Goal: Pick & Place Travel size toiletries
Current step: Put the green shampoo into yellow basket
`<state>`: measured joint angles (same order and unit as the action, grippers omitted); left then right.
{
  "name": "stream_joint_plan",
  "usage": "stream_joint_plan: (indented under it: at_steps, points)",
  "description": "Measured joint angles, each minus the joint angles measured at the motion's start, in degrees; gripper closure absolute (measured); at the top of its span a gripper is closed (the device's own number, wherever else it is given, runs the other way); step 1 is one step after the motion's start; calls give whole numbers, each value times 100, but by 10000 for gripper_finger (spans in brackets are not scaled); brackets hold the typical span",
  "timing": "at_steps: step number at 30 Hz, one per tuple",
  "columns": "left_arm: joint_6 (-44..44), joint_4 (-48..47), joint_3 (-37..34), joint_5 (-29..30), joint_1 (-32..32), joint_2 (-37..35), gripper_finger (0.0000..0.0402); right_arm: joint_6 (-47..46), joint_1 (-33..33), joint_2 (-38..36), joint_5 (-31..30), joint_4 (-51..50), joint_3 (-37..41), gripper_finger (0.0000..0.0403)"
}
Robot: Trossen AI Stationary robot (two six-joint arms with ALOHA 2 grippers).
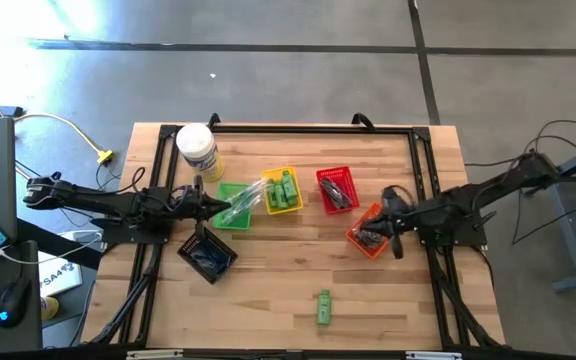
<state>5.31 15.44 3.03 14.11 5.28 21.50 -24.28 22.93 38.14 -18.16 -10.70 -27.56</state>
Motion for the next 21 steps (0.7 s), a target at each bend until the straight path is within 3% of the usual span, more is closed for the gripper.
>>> stream_joint_plan:
  at_steps: [8, 13, 21]
  points:
    - [100, -65, 9, -46, 0, 2, 401, -620, 462, 2169, 408, -805, -1349, 399]
    - [100, -105, 17, -49, 0, 2, 401, -551, 1107, 3383, 12, -976, -2463, 399]
    - [109, -107, 20, -129, 0, 2, 401, -946, 1468, 4822, 940, -1662, -3978, 399]
